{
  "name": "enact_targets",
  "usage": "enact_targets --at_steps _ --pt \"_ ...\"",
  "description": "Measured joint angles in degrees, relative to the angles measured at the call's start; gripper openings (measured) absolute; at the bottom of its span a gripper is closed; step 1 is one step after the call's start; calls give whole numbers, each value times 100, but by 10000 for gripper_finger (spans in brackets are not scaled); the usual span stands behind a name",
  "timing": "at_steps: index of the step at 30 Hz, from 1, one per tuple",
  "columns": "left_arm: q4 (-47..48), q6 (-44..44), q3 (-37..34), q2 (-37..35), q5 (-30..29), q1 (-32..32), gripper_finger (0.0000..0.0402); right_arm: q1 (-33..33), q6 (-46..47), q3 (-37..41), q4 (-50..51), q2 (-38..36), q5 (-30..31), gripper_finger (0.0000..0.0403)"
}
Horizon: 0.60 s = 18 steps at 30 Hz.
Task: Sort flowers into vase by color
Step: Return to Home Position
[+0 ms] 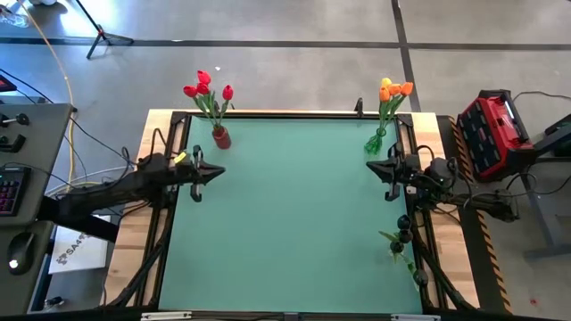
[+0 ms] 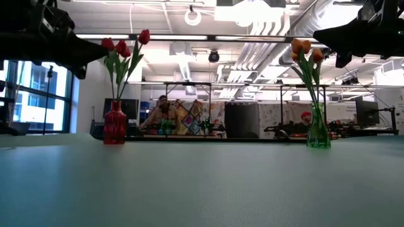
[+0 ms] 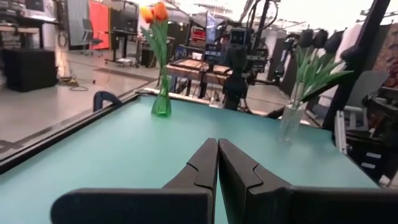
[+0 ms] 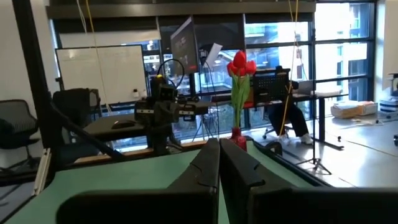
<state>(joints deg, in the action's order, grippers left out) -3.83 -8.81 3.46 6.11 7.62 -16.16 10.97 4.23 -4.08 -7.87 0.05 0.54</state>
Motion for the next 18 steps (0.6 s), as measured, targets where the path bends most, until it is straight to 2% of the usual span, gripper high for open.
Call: enact_targets --at_steps 4,9,14,18 --pt "743 12 4 -603 -171 0 0 1 28 0 39 0 -58 0" --pt "637 149 3 -580 -124 15 0 1 203 2 12 0 -212 0" --pt "169 56 -256 -592 2 22 0 0 348 5 9 20 -711 0" --pt "156 110 -280 -586 46 59 0 -10 508 7 124 20 -961 0"
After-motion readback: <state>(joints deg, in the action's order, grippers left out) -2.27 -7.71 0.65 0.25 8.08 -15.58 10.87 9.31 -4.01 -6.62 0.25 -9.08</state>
